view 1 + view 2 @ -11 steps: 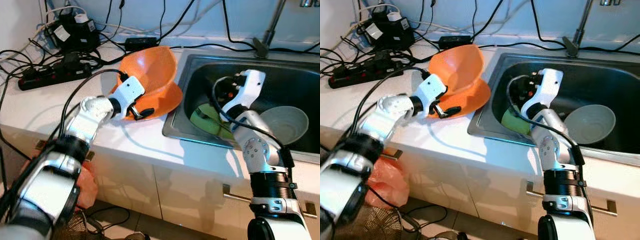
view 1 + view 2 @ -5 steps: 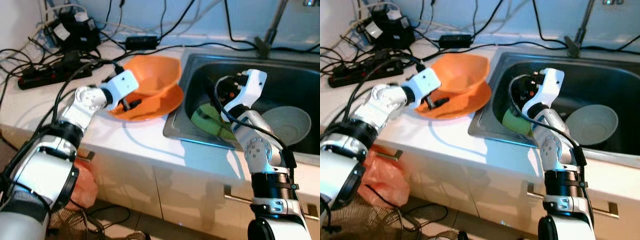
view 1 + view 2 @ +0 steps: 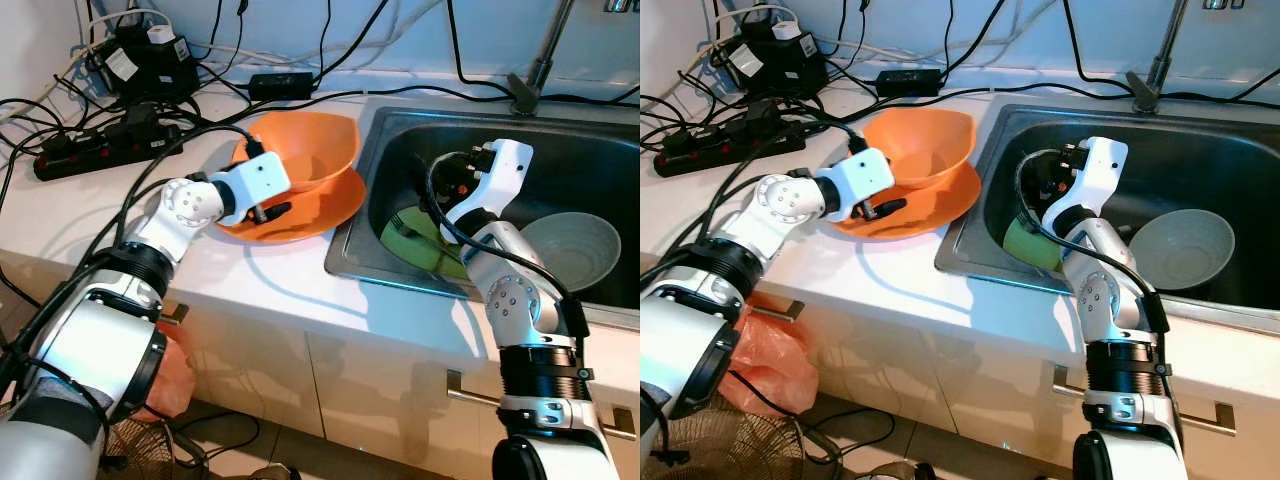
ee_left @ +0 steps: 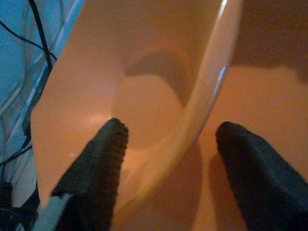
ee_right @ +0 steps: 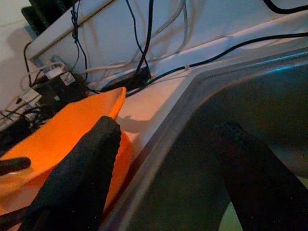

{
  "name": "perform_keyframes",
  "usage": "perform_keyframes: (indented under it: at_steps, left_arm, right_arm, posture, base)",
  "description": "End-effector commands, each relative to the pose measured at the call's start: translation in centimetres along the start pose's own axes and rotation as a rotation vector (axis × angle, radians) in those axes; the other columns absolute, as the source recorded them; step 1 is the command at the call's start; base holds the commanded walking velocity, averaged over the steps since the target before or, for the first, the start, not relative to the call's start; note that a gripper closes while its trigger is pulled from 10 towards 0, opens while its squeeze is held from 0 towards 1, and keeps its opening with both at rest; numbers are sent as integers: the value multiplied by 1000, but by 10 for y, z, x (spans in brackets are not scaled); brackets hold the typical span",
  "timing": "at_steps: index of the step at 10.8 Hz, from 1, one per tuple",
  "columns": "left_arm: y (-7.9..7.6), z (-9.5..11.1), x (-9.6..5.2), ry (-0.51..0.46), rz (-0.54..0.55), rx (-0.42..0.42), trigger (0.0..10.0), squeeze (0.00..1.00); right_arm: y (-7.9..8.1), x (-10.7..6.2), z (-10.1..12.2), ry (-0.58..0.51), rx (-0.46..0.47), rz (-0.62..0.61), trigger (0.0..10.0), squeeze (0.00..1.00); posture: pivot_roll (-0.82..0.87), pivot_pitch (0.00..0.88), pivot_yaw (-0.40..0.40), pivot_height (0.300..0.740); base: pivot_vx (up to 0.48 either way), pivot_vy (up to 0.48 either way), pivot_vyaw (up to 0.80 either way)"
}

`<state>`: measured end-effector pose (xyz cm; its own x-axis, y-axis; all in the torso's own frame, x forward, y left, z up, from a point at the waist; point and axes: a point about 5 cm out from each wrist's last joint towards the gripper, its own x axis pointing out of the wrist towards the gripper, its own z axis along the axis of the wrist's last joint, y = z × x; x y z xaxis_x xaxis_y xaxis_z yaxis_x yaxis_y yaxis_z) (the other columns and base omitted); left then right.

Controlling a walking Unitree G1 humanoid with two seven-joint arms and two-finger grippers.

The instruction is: Kitchen organization

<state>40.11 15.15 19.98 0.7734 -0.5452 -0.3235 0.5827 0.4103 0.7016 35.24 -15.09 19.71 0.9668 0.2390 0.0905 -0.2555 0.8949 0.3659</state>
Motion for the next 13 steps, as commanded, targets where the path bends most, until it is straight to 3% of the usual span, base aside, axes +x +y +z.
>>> perform_keyframes:
  at_steps: [1, 4, 11, 12, 13]
  left_arm:
    - [3, 1, 0, 9, -13, 9, 0, 0]
    - [-1, 8, 6, -29, -4, -25, 0, 0]
    - [-4, 14, 10, -49, -3, -35, 0, 0]
    - [-4, 16, 10, -64, 23, 44, 0, 0]
    - [-7, 16, 10, -79, 34, 65, 0, 0]
  right_arm:
    - [2, 0, 3, -27, 20, 4, 10000, 0]
    - [0, 0, -1, 8, -35, -17, 10000, 0]
    - [-8, 1, -7, 27, -32, -47, 10000, 0]
    - [-10, 1, -7, 28, -30, -53, 10000, 0]
    - [-12, 1, -6, 28, -26, -61, 10000, 0]
  posture:
    - [84, 71, 115, 740]
    - [83, 69, 112, 740]
    - [82, 63, 112, 740]
    - [83, 62, 111, 740]
    - [82, 62, 111, 740]
  base:
    - [0, 0, 0]
    - [0, 0, 0]
    - [0, 0, 0]
    - [0, 0, 0]
    - [0, 0, 0]
